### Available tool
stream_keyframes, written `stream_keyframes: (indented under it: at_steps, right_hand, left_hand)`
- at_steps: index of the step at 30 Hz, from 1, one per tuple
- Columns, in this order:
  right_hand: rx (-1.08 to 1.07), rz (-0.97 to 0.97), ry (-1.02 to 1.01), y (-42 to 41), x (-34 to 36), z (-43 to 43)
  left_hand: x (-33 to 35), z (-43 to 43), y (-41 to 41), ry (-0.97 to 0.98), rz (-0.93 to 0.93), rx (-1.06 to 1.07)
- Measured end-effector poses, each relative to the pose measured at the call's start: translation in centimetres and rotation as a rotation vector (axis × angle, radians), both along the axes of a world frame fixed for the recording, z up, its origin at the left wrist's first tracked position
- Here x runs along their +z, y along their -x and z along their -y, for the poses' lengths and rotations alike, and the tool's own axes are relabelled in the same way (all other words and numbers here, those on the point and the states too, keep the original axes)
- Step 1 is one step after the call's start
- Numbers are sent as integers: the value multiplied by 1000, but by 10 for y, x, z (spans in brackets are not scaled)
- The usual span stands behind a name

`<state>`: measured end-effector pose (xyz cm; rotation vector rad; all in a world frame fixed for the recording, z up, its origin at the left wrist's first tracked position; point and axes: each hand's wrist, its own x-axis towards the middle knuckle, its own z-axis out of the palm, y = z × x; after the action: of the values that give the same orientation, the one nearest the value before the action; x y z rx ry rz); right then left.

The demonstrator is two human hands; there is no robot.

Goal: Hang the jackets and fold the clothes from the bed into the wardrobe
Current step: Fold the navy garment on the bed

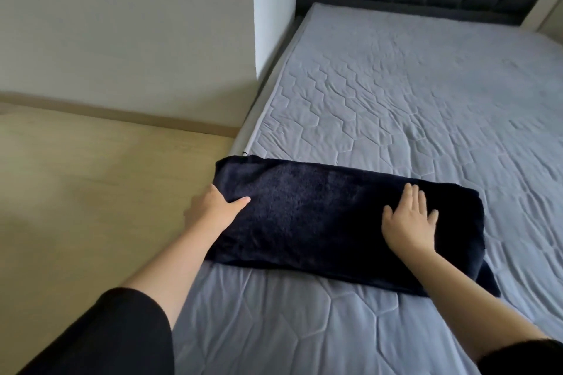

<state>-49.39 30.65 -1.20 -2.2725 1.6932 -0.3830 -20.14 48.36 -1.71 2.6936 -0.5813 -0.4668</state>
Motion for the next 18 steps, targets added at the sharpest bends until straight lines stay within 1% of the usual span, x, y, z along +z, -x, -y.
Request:
stream_keyframes:
  at_steps: [2,4,6,8,10,14,16,18]
  right_hand:
    - [116,296,-45,-21,15,-21]
    - [196,587,-185,-47,28,-42]
    - [233,714,-307,-72,33,-54]
    - [223,769,-397,-87,26,-60]
    - [162,808,-461,-91,11,-62]
    - [91,829,-522,-89,-12,-64]
    - [68,908,-594,-92,-10,-61]
    - [30,1037,-683,-99,-4,-61]
  left_hand:
    - [7,-3,-7,123,-116,-39]
    - [10,-5,-13,253,-349,-17]
    - [14,-12,-17,341,-620,30]
    - [17,-18,-20,346,-791,70]
    - [20,-19,-19,347,-847,58]
    - [34,-17,-7,405,-854,23]
    - [48,-17,-2,486,-856,-11]
    - [66,-16,4,598,-875,-72]
